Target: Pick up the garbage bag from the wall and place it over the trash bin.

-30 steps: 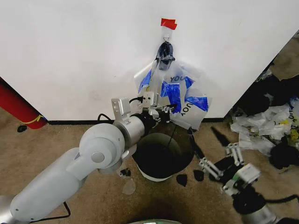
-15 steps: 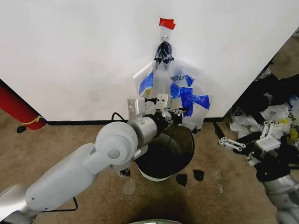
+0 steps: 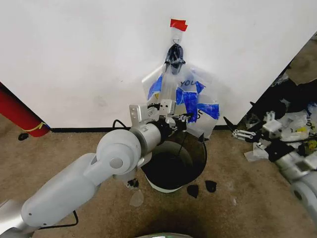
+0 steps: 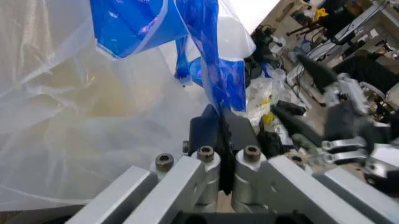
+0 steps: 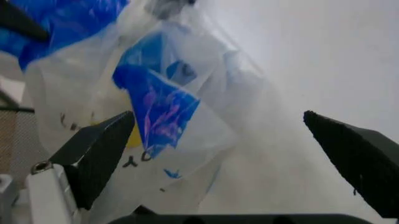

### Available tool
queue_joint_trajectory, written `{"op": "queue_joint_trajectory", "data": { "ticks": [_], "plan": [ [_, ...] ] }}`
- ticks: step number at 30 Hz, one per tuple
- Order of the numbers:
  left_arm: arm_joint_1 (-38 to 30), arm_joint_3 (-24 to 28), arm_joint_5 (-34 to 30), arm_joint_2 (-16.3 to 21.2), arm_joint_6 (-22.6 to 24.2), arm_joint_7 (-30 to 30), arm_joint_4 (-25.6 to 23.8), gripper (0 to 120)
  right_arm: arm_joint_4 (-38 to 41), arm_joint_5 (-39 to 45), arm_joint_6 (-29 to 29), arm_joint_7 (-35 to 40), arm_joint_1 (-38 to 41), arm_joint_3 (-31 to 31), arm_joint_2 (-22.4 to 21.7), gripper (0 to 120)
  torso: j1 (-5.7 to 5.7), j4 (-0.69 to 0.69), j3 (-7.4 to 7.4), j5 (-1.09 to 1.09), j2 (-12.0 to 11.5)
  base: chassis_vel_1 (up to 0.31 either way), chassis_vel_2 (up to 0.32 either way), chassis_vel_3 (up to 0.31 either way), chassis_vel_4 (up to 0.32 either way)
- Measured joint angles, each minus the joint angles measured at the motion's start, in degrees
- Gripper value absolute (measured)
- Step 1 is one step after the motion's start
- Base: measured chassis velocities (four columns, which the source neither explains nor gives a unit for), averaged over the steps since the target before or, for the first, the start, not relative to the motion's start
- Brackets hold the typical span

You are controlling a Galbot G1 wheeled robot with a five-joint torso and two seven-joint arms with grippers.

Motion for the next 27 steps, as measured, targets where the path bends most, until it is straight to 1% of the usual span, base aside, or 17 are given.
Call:
{"op": "queue_joint_trajectory", "data": {
  "ticks": [1, 3, 7, 10, 13, 15, 17, 18, 20, 22, 23, 24, 25, 27],
  "plan": [
    [0.03, -0.03, 0.0, 0.02, 0.01, 0.0, -0.02, 0, -0.15, 0.01, -0.03, -0.17, 0.21, -0.17, -0.17, 100, 0.0, 0.0, 0.0, 0.0, 0.0, 0.0, 0.0, 0.0, 0.0],
    [0.52, -0.48, 0.0, 0.34, 0.04, 0.0, -0.3, 0, -1.62, 0.08, -1.02, -2.91, 3.14, -1.99, -2.01, 100, 0.0, 0.0, 0.0, 0.0, 0.0, 0.0, 0.0, 0.0, 0.0],
    [0.88, -0.71, 0.03, 0.5, 0.05, 0.0, -0.47, 0, -2.38, -0.16, -1.85, -4.88, 5.56, -3.57, -2.97, 100, 0.0, 0.0, 0.0, -0.01, 0.0, 0.0, 0.0, 0.0, 0.0],
    [0.98, -0.76, 0.05, 0.41, 0.05, 0.0, -0.62, 0, -3.29, -1.08, -2.36, -4.89, 8.73, -6.13, -3.44, 100, 0.0, 0.0, 0.0, 0.0, 0.0, 0.0, 0.0, 0.0, 0.0],
    [0.95, -0.73, 0.06, 0.29, 0.06, 0.0, -0.62, 0, -3.73, -1.69, -2.48, -4.7, 10.09, -7.35, -3.5, 100, 0.0, 0.0, -0.01, -0.01, 0.0, 0.0, 0.0, 0.0, 0.0],
    [0.79, -0.54, 0.06, 0.05, 0.07, 0.0, -0.47, 0, -4.52, -2.74, -2.95, -4.21, 12.31, -9.47, -3.5, 90, 0.0, 0.0, 0.0, -0.01, 0.0, 0.0, 0.0, 0.0, 0.0],
    [0.71, -0.38, 0.06, -0.02, 0.07, 0.0, -0.35, 0, -5.08, -3.41, -3.27, -3.99, 13.76, -10.98, -3.31, 84, 0.0, 0.0, 0.0, 0.0, 0.0, 0.0, 0.0, 0.0, 0.0],
    [0.71, -0.38, 0.06, -0.02, 0.07, 0.0, -0.35, 0, -5.08, -3.41, -3.27, -3.99, 13.76, -10.98, -3.31, 84, 0.0, 0.0, 0.0, 0.0, 0.0, 0.0, 0.0, 0.0, 0.0],
    [0.58, -0.21, 0.06, -0.01, 0.08, 0.0, -0.28, 0, -5.53, -4.01, -3.87, -3.55, 15.09, -12.15, -2.99, 74, 0.0, 0.0, 0.0, 0.0, 0.0, 0.0, 0.0, 0.0, 0.0],
    [0.49, -0.16, 0.06, -0.01, 0.08, 0.01, -0.23, 0, -5.76, -4.34, -4.4, -3.42, 15.75, -12.67, -2.79, 68, 0.0, 0.01, 0.0, 0.0, 0.0, 0.0, 0.0, 0.0, 0.0],
    [0.47, -0.16, 0.06, -0.02, 0.08, 0.01, -0.22, 0, -5.92, -4.53, -4.63, -3.42, 15.95, -12.87, -2.78, 62, 0.0, 0.01, 0.0, 0.0, 0.0, 0.0, 0.0, 0.0, 0.0],
    [0.47, -0.16, 0.06, -0.02, 0.08, 0.01, -0.21, 0, -6.03, -4.62, -4.76, -3.42, 16.06, -12.99, -2.78, 58, 0.0, 0.0, 0.0, 0.0, 0.0, 0.0, 0.0, 0.0, 0.0],
    [0.47, -0.16, 0.06, -0.02, 0.08, 0.01, -0.21, 0, -6.03, -4.62, -4.76, -3.42, 16.06, -12.99, -2.78, 58, 0.0, 0.0, 0.0, 0.0, 0.0, 0.0, 0.0, 0.0, 0.0],
    [0.47, -0.18, 0.06, -0.02, 0.08, 0.02, -0.17, 0, -6.23, -4.71, -5.01, -3.4, 16.29, -13.21, -2.79, 49, 0.0, 0.0, -0.01, 0.0, 0.0, 0.0, 0.0, 0.0, 0.0]
  ]
}}
